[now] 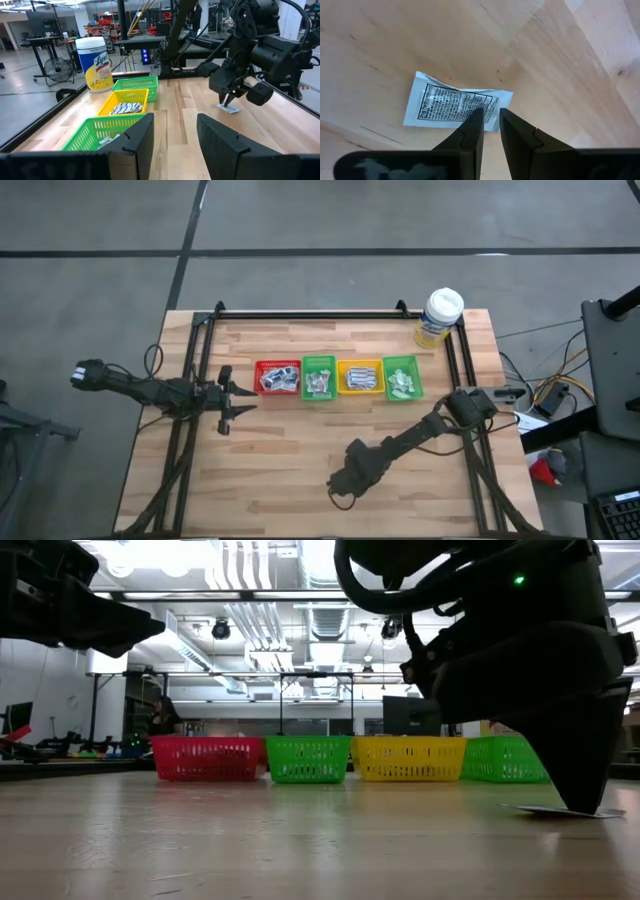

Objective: Pick & Place First Aid Supplies
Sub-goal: Put the ointment pack into the left green basket

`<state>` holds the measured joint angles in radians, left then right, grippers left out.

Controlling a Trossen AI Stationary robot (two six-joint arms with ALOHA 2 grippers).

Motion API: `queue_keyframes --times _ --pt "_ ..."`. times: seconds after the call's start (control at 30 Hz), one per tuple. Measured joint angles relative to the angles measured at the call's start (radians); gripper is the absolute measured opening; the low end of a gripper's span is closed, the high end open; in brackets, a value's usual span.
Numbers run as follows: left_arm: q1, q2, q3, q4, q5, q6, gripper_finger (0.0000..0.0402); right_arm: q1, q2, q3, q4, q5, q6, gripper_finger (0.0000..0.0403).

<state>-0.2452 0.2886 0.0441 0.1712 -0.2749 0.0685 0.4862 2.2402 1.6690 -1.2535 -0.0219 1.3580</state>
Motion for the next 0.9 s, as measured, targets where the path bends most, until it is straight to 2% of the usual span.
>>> queue_keyframes --times 0.9 --pt "0.0 0.0 0.0 0.0 0.0 -0.001 0.0151 0.0 -0.032 0.023 -0.025 -0.004 -0.022 0.0063"
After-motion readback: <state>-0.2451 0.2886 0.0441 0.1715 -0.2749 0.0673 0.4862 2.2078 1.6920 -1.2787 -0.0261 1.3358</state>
